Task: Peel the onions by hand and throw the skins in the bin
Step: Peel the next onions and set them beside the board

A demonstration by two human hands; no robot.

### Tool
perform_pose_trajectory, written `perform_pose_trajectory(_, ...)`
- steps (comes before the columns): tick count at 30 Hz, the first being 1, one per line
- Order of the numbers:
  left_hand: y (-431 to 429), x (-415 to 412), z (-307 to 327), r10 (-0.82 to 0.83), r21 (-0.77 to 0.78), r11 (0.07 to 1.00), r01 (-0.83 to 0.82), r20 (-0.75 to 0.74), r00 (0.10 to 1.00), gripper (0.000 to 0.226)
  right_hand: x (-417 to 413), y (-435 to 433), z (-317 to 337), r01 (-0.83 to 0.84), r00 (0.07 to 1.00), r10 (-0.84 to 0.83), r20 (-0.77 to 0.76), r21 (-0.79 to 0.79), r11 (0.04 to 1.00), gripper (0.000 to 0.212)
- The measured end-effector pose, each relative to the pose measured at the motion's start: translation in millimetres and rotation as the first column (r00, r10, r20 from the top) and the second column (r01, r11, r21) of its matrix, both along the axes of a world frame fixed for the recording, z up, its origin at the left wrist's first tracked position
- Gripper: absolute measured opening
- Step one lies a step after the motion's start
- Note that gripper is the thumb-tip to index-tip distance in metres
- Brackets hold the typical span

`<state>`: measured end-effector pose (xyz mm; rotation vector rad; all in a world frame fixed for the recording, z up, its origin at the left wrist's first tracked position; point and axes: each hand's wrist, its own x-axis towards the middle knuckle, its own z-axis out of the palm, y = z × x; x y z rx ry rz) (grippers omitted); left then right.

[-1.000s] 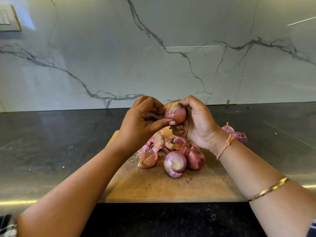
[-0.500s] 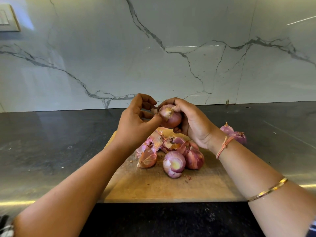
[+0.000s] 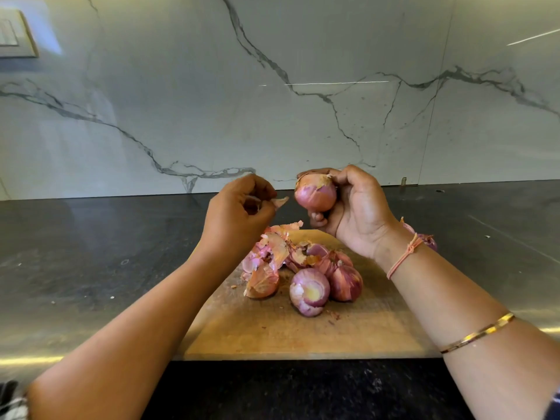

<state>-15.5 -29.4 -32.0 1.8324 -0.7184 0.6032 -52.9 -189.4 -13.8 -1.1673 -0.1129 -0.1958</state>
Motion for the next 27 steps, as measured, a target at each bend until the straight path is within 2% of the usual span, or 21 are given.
perform_pose_trajectory(2,-0.2,1.9,-1.7,0.045,0.093,0.995,-0.046,0.017,0.999,0.018,0.1,-1.0,0.3,-0.011,1.000,0.011,0.008,0.002,1.000,0.029)
perform_pose_trajectory(5,-0.6,2.0,-3.6,0.038,0.152,0.987,-0.043,0.035,0.999,0.018,-0.3,0.6,0.1,-0.023,1.000,0.024,0.010,-0.041,0.999,0.035)
perform_pose_trajectory(9,-1.2,-2.7,-2.8,-0.021,0.166,0.986,-0.016,0.221,0.975,0.024,-0.7,2.0,-1.5,-0.032,0.999,0.030,-0.035,-0.068,0.997,0.030)
perform_pose_trajectory(13,-0.6,-1.4,-3.5,-0.058,0.234,0.972,-0.021,0.326,0.944,0.036,-2.4,5.2,-2.3,-0.060,0.997,0.056,-0.051,-0.077,0.995,0.023)
perform_pose_trajectory(20,1.5,1.5,-2.9,-0.111,0.249,0.968,0.026,0.336,0.935,0.035,-4.0,5.8,-4.0,-0.097,0.995,0.095,-0.020,-0.132,0.986,0.025)
perform_pose_trajectory(27,1.9,2.9,-3.9,-0.146,0.267,0.962,0.060,0.315,0.938,0.036,-4.7,5.7,-3.6,-0.132,0.991,0.131,-0.020,-0.122,0.984,0.025)
